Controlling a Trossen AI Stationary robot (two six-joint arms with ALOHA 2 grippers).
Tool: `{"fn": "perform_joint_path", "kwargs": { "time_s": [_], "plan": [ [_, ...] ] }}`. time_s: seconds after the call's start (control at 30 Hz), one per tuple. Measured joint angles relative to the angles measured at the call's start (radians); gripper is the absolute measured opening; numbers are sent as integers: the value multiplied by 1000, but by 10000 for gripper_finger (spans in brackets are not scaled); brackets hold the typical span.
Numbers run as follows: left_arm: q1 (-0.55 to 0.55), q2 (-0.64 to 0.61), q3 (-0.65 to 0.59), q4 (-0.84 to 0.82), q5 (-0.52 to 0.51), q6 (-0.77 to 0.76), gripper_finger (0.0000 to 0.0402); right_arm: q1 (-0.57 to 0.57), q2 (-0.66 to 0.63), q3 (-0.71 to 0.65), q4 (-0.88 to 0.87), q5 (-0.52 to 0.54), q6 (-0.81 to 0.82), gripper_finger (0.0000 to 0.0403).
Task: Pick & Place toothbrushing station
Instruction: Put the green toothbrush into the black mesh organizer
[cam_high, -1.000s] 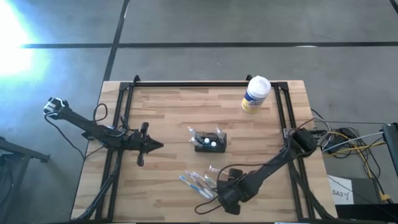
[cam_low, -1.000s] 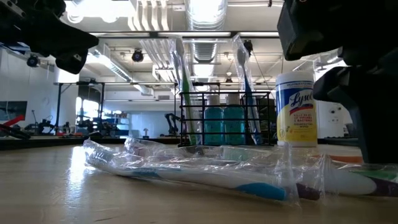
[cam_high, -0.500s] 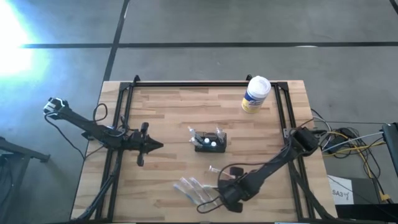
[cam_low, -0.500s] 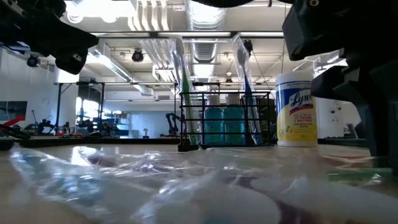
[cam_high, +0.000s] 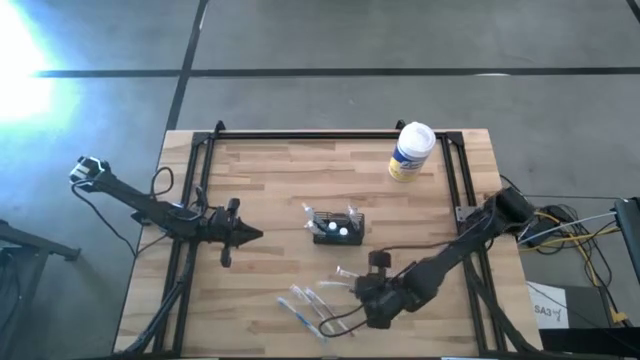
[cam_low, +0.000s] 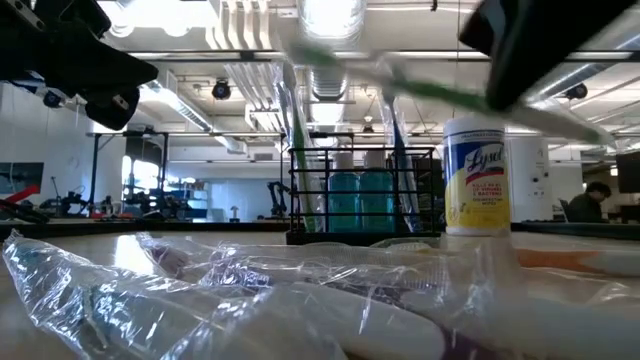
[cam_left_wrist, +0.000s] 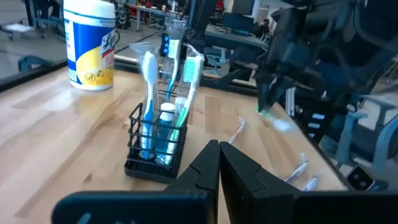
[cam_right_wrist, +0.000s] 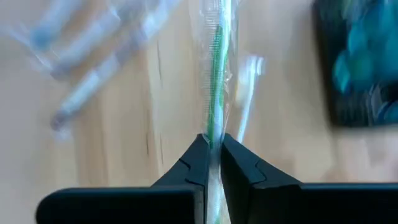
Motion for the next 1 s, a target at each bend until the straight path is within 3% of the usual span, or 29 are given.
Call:
{"fn": "perform_joint_path", "kwargs": {
  "time_s": [0.17,0.33,0.4,0.57,0.8,1.0],
  "plan": [
    [0,13,0,19,35,18,14,-21,-81,-106,278,4,-200,19],
    [0,64,0,112,78,44,8,-51,-189,-246,612,108,-398,19],
    [0,109,7,166,83,49,4,-62,-220,-322,805,105,-489,19],
    [-10,272,56,225,218,128,6,-72,-257,-470,1182,100,-634,19],
    [-15,528,177,361,222,212,21,-78,-252,-581,1321,127,-678,20],
    [-16,685,334,359,217,322,83,-77,-253,-591,1372,156,-715,20]
  ]
}}
